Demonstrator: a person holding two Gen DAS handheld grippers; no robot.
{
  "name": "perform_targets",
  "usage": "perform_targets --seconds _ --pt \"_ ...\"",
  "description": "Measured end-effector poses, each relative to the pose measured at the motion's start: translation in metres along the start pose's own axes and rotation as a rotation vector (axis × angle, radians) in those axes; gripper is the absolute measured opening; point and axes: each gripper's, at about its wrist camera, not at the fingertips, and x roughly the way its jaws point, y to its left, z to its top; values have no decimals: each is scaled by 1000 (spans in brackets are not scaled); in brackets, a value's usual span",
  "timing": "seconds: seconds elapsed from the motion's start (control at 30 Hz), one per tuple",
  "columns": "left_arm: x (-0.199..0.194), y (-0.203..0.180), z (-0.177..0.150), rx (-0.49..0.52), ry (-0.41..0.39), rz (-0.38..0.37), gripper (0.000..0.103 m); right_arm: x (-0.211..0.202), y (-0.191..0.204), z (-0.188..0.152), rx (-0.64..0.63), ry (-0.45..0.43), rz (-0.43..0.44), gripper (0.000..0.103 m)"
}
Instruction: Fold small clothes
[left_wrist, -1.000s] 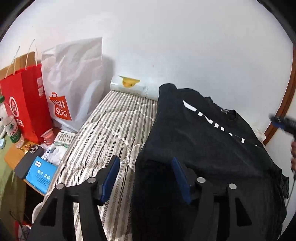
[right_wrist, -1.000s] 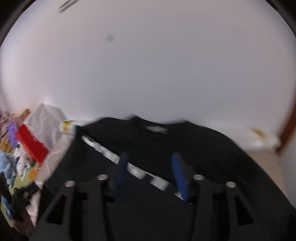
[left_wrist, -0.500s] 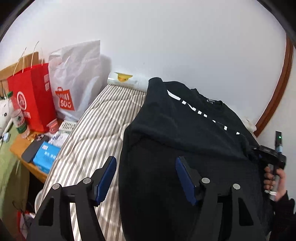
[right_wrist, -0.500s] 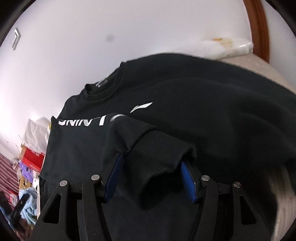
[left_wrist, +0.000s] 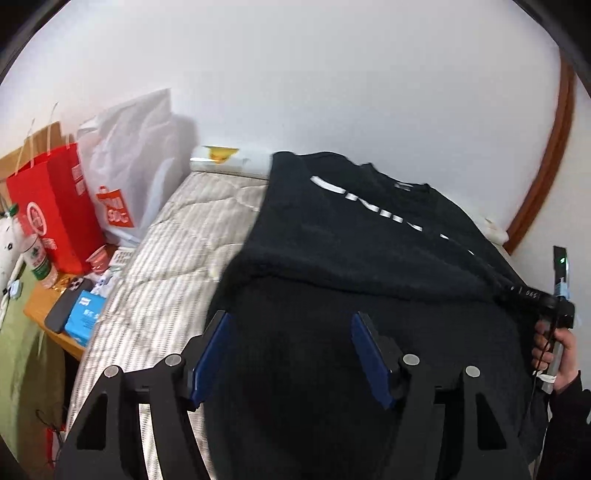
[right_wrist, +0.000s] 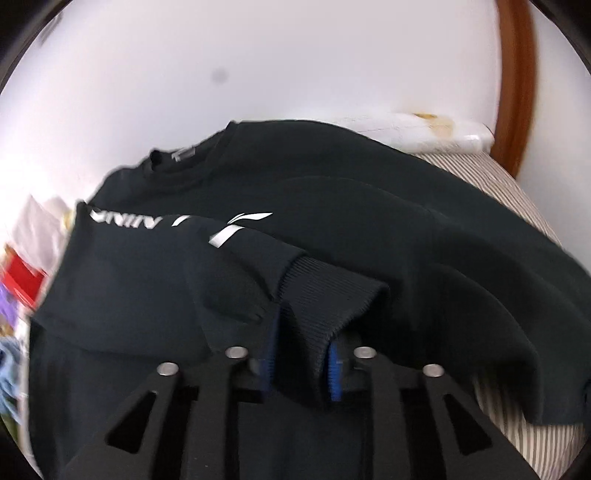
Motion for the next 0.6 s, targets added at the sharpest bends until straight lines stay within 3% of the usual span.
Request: perform_targets --seconds 0.07,0.17,0.3,0.47,0.6 --pt "-1 -10 -2 33 1 4 65 -24 -11 -6 12 -50 -12 37" --pt "-1 -20 -5 61 0 1 66 -68 -41 -17 -14 -132 -94 50" --pt "0 -32 -10 41 11 -43 67 -111 -89 -37 -41 -192 -334 56" --pt "-1 -52 -17 44 23 -72 67 -138 -148 -73 -40 -129 -428 58" --pt "-6 -64 -26 57 32 -80 67 -122 -181 -101 -26 -22 -435 60"
